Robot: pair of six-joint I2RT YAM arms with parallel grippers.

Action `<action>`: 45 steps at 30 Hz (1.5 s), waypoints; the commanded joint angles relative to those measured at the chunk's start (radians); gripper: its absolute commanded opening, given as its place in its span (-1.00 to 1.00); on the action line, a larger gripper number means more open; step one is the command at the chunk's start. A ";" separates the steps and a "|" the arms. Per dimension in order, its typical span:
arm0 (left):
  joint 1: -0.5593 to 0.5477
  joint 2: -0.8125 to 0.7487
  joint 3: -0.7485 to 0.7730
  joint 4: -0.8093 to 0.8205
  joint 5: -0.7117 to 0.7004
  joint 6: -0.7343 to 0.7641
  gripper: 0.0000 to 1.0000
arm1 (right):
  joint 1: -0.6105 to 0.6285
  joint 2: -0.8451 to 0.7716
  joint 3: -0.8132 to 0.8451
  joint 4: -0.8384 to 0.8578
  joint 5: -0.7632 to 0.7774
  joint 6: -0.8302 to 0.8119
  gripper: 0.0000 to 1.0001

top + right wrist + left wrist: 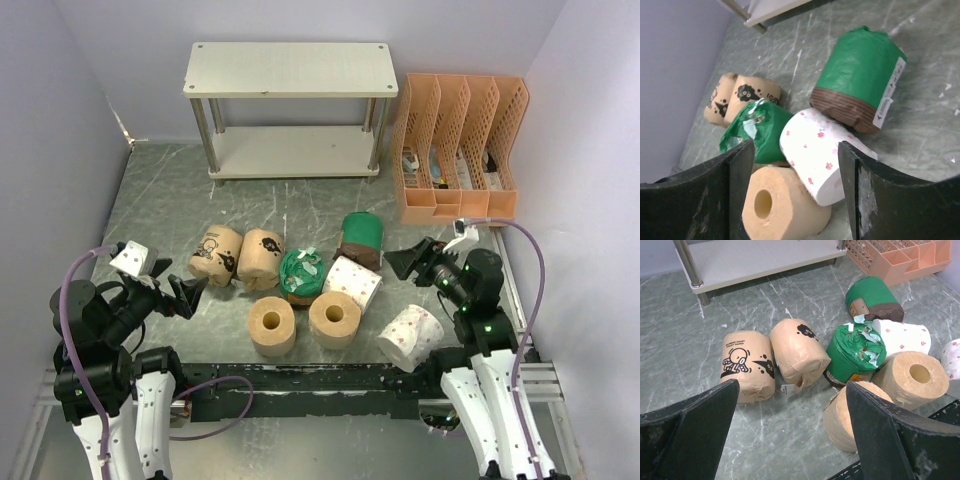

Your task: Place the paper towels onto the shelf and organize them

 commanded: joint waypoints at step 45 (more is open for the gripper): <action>0.041 0.791 0.653 -0.300 -0.372 0.153 0.46 | 1.627 1.097 0.728 -0.214 1.216 -0.318 0.47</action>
